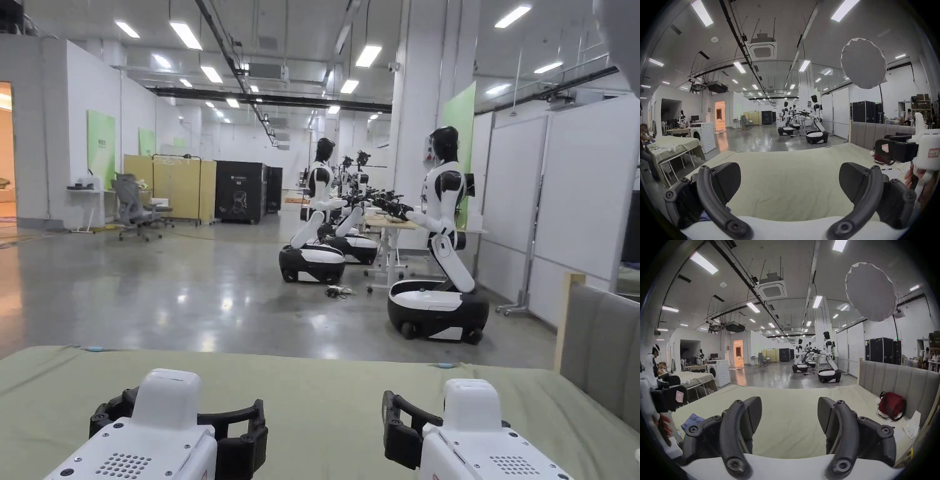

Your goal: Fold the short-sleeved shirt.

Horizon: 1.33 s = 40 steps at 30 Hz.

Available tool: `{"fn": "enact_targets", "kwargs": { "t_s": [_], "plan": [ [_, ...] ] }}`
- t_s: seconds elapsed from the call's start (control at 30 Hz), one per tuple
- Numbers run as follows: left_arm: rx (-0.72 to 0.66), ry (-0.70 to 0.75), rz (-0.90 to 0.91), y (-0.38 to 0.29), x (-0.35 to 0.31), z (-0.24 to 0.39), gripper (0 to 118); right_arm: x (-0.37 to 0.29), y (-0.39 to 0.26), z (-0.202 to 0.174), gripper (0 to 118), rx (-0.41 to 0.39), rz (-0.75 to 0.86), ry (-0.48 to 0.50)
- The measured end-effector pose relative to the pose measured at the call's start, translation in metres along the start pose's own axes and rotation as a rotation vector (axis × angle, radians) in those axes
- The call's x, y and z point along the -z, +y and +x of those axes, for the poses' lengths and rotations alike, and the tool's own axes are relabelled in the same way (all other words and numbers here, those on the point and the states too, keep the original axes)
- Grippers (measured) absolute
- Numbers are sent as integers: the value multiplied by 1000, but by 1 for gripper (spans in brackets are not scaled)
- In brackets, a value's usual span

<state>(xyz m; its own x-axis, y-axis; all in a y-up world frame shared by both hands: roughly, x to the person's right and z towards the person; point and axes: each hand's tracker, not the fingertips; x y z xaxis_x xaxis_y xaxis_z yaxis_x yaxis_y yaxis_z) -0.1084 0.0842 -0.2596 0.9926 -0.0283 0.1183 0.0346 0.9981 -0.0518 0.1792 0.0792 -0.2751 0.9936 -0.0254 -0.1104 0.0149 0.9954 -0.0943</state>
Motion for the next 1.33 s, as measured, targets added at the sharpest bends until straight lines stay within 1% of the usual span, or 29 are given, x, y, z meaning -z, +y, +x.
{"fn": "enact_targets", "kwargs": {
  "t_s": [0.07,0.17,0.27,0.33,0.4,0.47,0.5,0.6,0.73,0.8,0.9,0.97,1.0,1.07,1.13,1.17,1.23,1.27,1.33],
  "plan": [
    [-4,-6,-8,0,0,0,118,0,4,-5,78,-38,-38,-18],
    [-19,-17,-14,0,1,0,118,0,8,-8,79,-30,-51,-21],
    [-29,-21,-10,-1,0,0,118,-1,12,-6,79,38,-85,-43],
    [-29,-20,-13,-1,0,0,118,-2,14,-1,79,81,-86,-20],
    [-30,-14,-13,-1,0,-1,118,-4,14,4,79,141,-84,8],
    [-35,-8,-11,0,-1,-1,118,-5,17,6,78,170,-103,-2],
    [-37,-8,-8,0,-1,-2,118,-5,18,5,79,171,-114,-16],
    [-43,-5,-5,0,-1,-2,118,-6,18,-2,78,129,-123,-48],
    [-38,-1,-4,1,-1,0,118,-5,16,-2,78,134,-134,-27],
    [-30,-2,-2,1,-2,2,118,-6,13,-4,78,116,-126,-17],
    [-21,3,-1,0,-2,2,118,-7,14,-8,78,102,-123,-41],
    [-24,3,-4,1,-2,2,118,-8,14,-7,79,103,-118,-26],
    [-28,4,-3,1,-2,2,118,-8,14,-9,79,93,-119,-25],
    [-30,6,3,1,-2,1,118,-8,13,-13,79,64,-103,-57],
    [-32,6,3,2,-2,0,118,-14,15,-9,78,100,-84,-21],
    [-29,6,4,3,-2,0,118,-16,16,-9,78,111,-83,-25],
    [-21,8,4,4,-2,0,118,-17,16,-7,79,107,-66,-29],
    [-17,10,4,4,-2,1,118,-17,16,-6,79,100,-57,-42],
    [-16,12,9,5,-3,0,118,-17,16,-7,79,54,-30,-84]
  ]
}}
